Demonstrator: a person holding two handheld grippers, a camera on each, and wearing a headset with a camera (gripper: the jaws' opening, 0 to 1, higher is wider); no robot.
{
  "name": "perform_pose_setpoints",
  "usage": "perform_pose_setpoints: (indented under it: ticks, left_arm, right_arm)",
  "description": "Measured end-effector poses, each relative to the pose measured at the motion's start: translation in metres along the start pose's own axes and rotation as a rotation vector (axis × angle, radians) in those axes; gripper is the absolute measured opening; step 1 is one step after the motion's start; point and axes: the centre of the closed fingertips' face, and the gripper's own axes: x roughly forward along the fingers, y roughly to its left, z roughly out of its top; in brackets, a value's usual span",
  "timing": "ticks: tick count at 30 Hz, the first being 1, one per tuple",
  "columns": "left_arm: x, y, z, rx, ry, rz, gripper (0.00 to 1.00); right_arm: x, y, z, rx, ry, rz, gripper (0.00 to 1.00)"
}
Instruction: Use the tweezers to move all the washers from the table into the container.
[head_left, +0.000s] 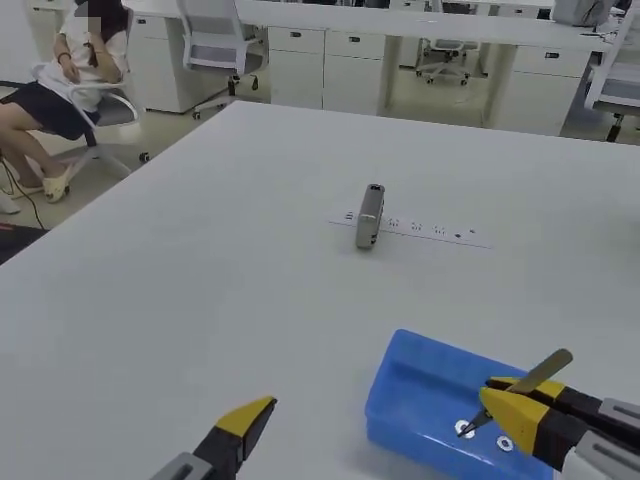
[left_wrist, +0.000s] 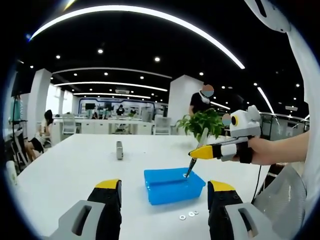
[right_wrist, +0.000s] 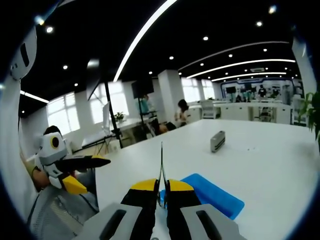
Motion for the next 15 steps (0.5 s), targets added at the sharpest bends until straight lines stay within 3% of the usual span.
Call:
perform_pose_setpoints:
  ticks: [15]
  left_arm:
    - [0.000,0.001,-0.001,0.007,0.006,0.005,0.70]
  right_arm:
    - [0.008,-0.026,0.000,0.025,-0.010,-0.020,0.02]
